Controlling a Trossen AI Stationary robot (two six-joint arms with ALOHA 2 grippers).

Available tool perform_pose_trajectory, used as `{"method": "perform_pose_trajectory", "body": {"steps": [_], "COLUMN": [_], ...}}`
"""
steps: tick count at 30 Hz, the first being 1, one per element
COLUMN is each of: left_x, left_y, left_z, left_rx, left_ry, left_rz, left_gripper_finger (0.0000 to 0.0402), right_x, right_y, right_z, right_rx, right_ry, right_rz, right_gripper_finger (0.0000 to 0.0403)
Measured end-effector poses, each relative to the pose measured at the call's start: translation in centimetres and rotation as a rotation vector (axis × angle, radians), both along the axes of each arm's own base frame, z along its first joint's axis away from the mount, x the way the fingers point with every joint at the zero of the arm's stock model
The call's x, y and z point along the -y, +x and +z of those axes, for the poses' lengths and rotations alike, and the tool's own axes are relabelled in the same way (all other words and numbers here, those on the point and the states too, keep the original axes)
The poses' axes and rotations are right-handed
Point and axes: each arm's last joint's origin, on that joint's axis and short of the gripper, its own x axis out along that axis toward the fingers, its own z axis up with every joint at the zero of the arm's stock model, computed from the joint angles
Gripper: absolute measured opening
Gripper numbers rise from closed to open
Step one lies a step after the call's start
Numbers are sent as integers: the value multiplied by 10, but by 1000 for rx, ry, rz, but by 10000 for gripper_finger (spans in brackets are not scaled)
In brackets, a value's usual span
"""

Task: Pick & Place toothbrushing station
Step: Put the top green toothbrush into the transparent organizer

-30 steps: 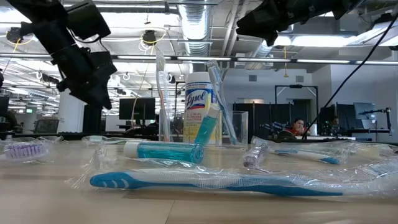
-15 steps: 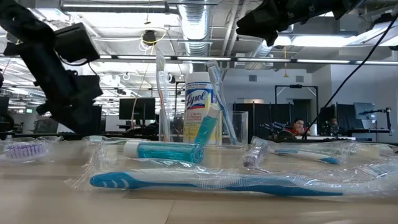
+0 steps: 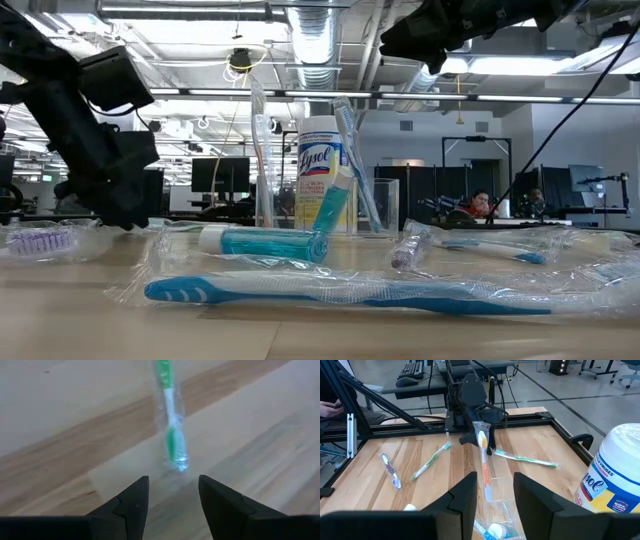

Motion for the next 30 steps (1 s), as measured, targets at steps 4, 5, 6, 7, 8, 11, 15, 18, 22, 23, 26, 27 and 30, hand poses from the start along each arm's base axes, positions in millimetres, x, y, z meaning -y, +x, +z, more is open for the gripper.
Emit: {"method": "perform_pose_trajectory", "body": {"steps": [4,5,6,7,8,11,15,18,22,23,26,27,30], "left_x": [0,0,0,0,0,0,0,0,0,0,1,1,2], "left_y": [-1,-2,-3,-3,-4,-5,-6,-6,-6,-6,-6,-6,-5], "left_z": [-5,-7,-8,-9,-10,-12,-13,-13,-14,-14,-13,-13,-12], "left_rx": [38,43,44,45,44,43,39,36,37,38,40,42,53], "left_ry": [13,18,22,26,29,35,37,40,37,36,34,33,29], "left_rz": [1,3,4,7,9,13,15,17,16,15,13,12,-6], "left_gripper_finger": [162,158,153,147,140,115,66,18,5,3,1,1,1], "right_x": [0,0,0,0,0,0,0,0,0,0,0,0,0], "right_y": [0,0,0,0,0,0,0,0,0,0,0,0,0], "right_z": [0,0,0,0,0,0,0,0,0,0,0,0,0], "right_rx": [0,0,0,0,0,0,0,0,0,0,0,0,1], "right_ry": [0,0,0,0,0,0,0,0,0,0,0,0,0], "right_rz": [0,0,0,0,0,0,0,0,0,0,0,0,-1], "right_gripper_finger": [118,118,118,118,118,118,118,118,118,118,118,118,118]}}
